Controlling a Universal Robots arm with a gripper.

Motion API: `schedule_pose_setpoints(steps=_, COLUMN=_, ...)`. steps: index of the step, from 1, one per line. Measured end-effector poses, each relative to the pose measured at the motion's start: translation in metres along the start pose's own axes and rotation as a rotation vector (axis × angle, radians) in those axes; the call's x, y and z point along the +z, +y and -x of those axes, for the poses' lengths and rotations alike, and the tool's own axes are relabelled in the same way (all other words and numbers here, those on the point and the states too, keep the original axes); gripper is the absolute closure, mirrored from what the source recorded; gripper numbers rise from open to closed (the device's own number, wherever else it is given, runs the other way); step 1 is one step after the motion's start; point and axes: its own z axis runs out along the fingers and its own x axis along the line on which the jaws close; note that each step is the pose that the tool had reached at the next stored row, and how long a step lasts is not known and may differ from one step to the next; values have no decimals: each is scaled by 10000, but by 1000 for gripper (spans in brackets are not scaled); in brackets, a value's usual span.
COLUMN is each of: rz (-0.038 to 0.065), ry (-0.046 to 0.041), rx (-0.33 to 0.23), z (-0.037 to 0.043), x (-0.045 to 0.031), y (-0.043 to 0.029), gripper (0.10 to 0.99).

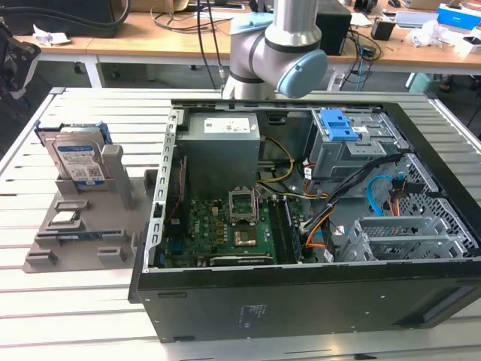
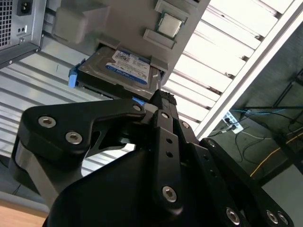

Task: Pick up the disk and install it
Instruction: 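Reach for the disk, then pick up the disk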

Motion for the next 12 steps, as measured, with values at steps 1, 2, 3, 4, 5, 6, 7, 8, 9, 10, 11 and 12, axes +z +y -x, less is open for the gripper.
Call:
schedule_pose_setpoints(steps=1, rz=0, ry=0, rx=1, z=-6, x=1, y=15, gripper=980)
schedule_pose_setpoints(steps=2, rz=0, ry=0, rx=-1, z=-6, x=1, y=17, gripper=980)
schedule_pose_setpoints(steps=3, rz=0, ry=0, rx=-1, z=-6, x=1, y=17, gripper=980)
schedule_pose_setpoints(steps=4, rz=0, ry=1, rx=-1, z=-5, x=1, y=17, gripper=980)
schedule_pose_setpoints(steps=5, rz=1, ry=0, rx=0, z=-5, x=1, y=18, gripper=980)
schedule_pose_setpoints(steps=6, rz=0, ry=0, rx=0, z=-6, x=1, y=18, gripper=980)
schedule_pose_setpoints(steps=7, rz=0, ry=0, rx=0, z=-6, x=1, y=19, gripper=980)
schedule_pose_setpoints(steps=8, rz=1, ry=0, rx=0, z=-5, x=1, y=19, gripper=980)
schedule_pose_setpoints(steps=9, rz=0, ry=0, rx=0, z=-6, x=2, y=19, gripper=980)
schedule_pose_setpoints(steps=10, rz=0, ry=0, rx=0, z=-6, x=1, y=19, gripper=980)
schedule_pose_setpoints(steps=11, rz=0, ry=0, rx=0, z=-6, x=1, y=20, gripper=980)
schedule_pose_setpoints(steps=12, rz=1, ry=0, rx=0, z=-6, x=2, y=20, gripper=980)
